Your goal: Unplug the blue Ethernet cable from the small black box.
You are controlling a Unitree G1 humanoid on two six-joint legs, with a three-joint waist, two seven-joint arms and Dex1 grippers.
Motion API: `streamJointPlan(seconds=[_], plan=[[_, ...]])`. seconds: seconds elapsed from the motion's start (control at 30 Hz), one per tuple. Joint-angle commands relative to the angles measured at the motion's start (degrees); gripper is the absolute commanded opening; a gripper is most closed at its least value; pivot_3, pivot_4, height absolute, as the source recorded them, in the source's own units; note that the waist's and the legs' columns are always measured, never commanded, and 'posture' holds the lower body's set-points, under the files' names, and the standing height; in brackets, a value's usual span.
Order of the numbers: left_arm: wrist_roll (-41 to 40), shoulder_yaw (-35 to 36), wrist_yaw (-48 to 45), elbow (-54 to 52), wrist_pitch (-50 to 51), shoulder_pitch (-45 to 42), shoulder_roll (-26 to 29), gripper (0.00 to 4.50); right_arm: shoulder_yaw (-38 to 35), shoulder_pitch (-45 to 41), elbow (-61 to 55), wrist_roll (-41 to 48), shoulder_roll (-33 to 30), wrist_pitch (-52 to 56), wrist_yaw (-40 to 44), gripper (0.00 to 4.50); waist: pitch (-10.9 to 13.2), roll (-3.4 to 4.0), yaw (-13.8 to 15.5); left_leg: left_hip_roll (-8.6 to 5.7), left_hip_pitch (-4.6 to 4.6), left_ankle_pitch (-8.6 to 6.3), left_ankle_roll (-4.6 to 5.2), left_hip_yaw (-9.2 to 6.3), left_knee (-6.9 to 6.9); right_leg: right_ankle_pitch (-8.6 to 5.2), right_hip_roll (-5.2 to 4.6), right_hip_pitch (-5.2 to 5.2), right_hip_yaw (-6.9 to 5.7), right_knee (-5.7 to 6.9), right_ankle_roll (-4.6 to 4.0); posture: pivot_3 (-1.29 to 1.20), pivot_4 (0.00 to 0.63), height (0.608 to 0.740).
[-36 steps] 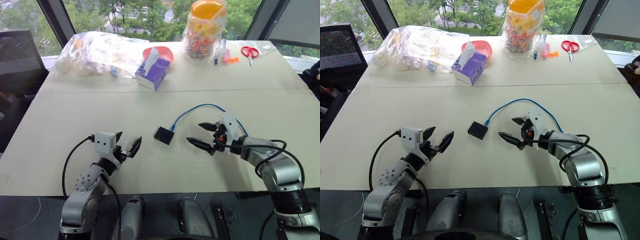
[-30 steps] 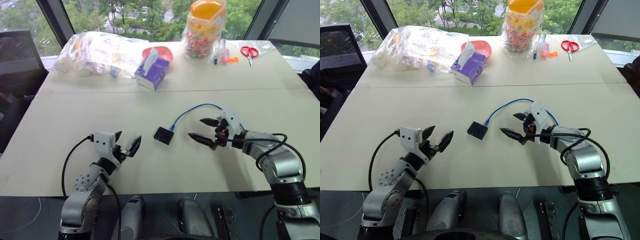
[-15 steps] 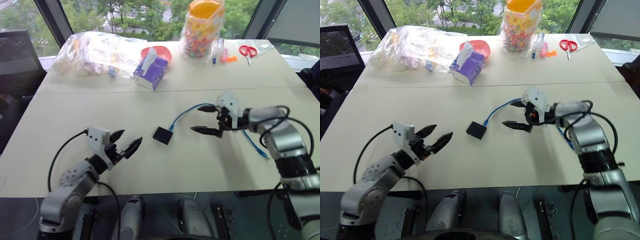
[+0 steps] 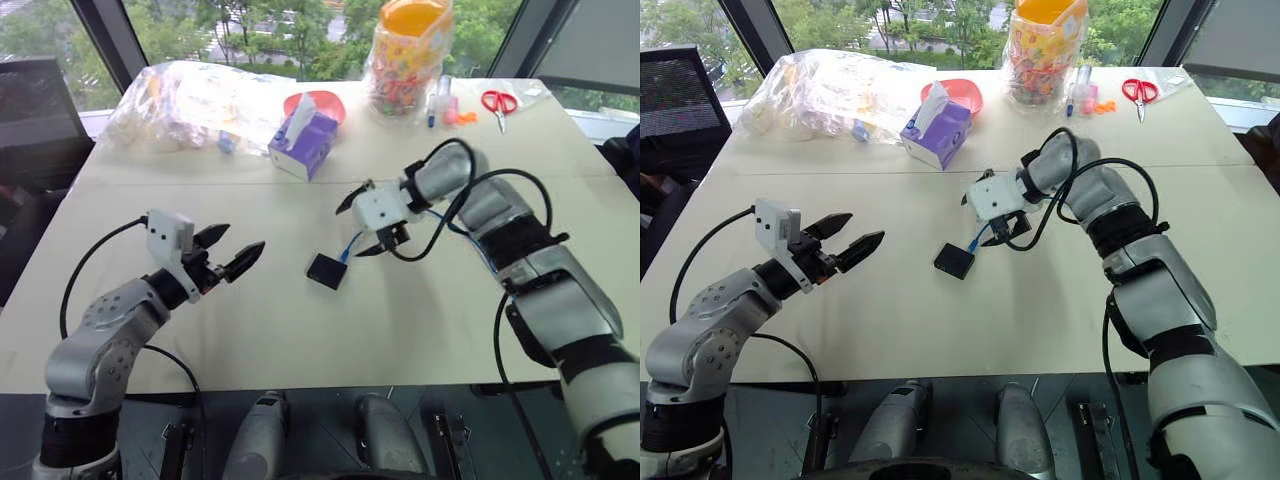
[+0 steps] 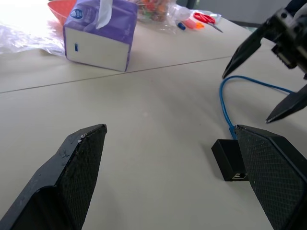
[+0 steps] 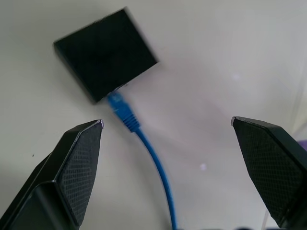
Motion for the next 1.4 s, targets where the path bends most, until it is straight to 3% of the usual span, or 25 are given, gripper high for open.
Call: streamJointPlan(seconds=[0.03,0.3,0.4,0.53,0.63,0.8,0.87,0.93,1.13,1.23,1.4], plan=[[0.3,1.7,0.3,-1.0,-1.6,-0.3,0.3,4.45,1.6,-3.5,5.2,-4.1,2.4,-6.0,-1.9,4.50,0.0,0.00,0.0,0.00,0.01,0.00,-0.01,0.00,0.00,0.00,0.01,0.00,0.00,0.02,0.00,0.00,0.150,0.726],[-1.5,3.4,2.0,-3.7,-0.7,1.3,-0.1,4.45,3.5,-9.4,19.2,-9.5,10.2,-10.0,-3.4,4.50,0.0,0.02,-1.3,0.01,0.05,0.05,-0.09,-0.07,-0.04,0.01,0.05,-0.05,0.02,0.16,0.00,0.00,0.150,0.726],[-1.2,3.7,2.5,-4.1,-1.0,1.7,-0.2,4.50,4.2,-10.7,23.2,-11.6,12.3,-10.4,-2.9,3.58,0.0,0.02,-1.4,0.01,0.11,0.05,-0.09,-0.07,-0.05,0.00,0.07,-0.03,0.02,0.21,0.00,0.00,0.150,0.726],[-1.3,4.2,3.0,-4.4,-1.3,1.5,-0.2,4.50,3.4,-11.5,26.7,-11.6,14.6,-6.8,2.9,1.55,0.0,0.01,-1.4,0.02,0.28,0.06,-0.10,-0.07,-0.05,0.00,0.09,0.05,0.05,0.34,-0.01,0.00,0.150,0.726],[-1.2,4.6,3.1,-4.2,-1.5,1.3,0.0,4.50,4.5,-12.0,28.0,-14.1,15.0,-6.1,1.4,0.07,0.0,0.01,-1.6,0.02,0.45,0.06,-0.11,-0.07,-0.05,-0.02,0.10,0.08,0.09,0.58,-0.03,0.00,0.150,0.726],[-1.2,4.7,3.1,-4.0,-1.6,1.2,0.0,4.50,3.3,-12.2,28.4,-14.2,15.1,-6.1,0.8,0.07,0.0,0.01,-1.5,0.04,0.71,0.09,-0.15,-0.08,-0.05,-0.15,0.13,0.12,0.14,0.99,-0.22,0.00,0.150,0.726],[-2.1,5.0,3.4,-3.3,-1.2,0.1,-0.6,4.50,-0.6,-11.9,23.8,-13.2,12.5,-12.0,-15.0,0.07,0.0,0.00,-1.5,0.04,0.75,0.11,-0.18,-0.08,-0.04,-0.15,0.14,0.16,0.16,1.00,-0.24,0.00,0.150,0.726],[-3.3,5.1,3.9,-2.7,-0.3,-1.3,-1.0,4.50,-5.0,-10.4,19.9,-10.5,10.9,-15.2,-23.9,0.07,0.1,-0.03,-1.3,0.03,0.71,0.14,-0.23,-0.08,-0.03,-0.15,0.13,0.13,0.19,1.00,-0.26,0.00,0.150,0.726],[-10.3,2.3,1.2,-0.6,6.4,-7.1,-0.5,4.50,-13.8,6.7,-2.7,-14.2,4.7,-18.3,-50.9,0.07,0.0,-0.22,-0.8,0.01,0.63,0.15,-0.23,-0.08,-0.06,-0.20,0.10,0.17,0.22,0.89,-0.18,0.00,0.150,0.726],[-11.7,1.7,-0.8,1.5,7.8,-8.9,0.2,4.50,-15.1,15.8,-15.4,-17.5,3.3,-16.8,-56.5,0.07,0.0,-0.19,-1.3,-0.02,0.52,0.14,-0.21,-0.05,-0.09,-0.21,0.07,0.07,0.25,0.91,-0.09,0.00,0.150,0.726],[-11.7,-0.1,-4.4,5.0,8.6,-12.5,1.3,4.50,-15.0,24.3,-28.3,-21.4,3.0,-11.4,-58.8,0.07,0.1,-0.16,-1.5,0.03,0.53,0.15,-0.20,-0.05,-0.07,-0.21,0.13,-0.06,0.25,1.01,-0.11,0.00,0.150,0.726]])
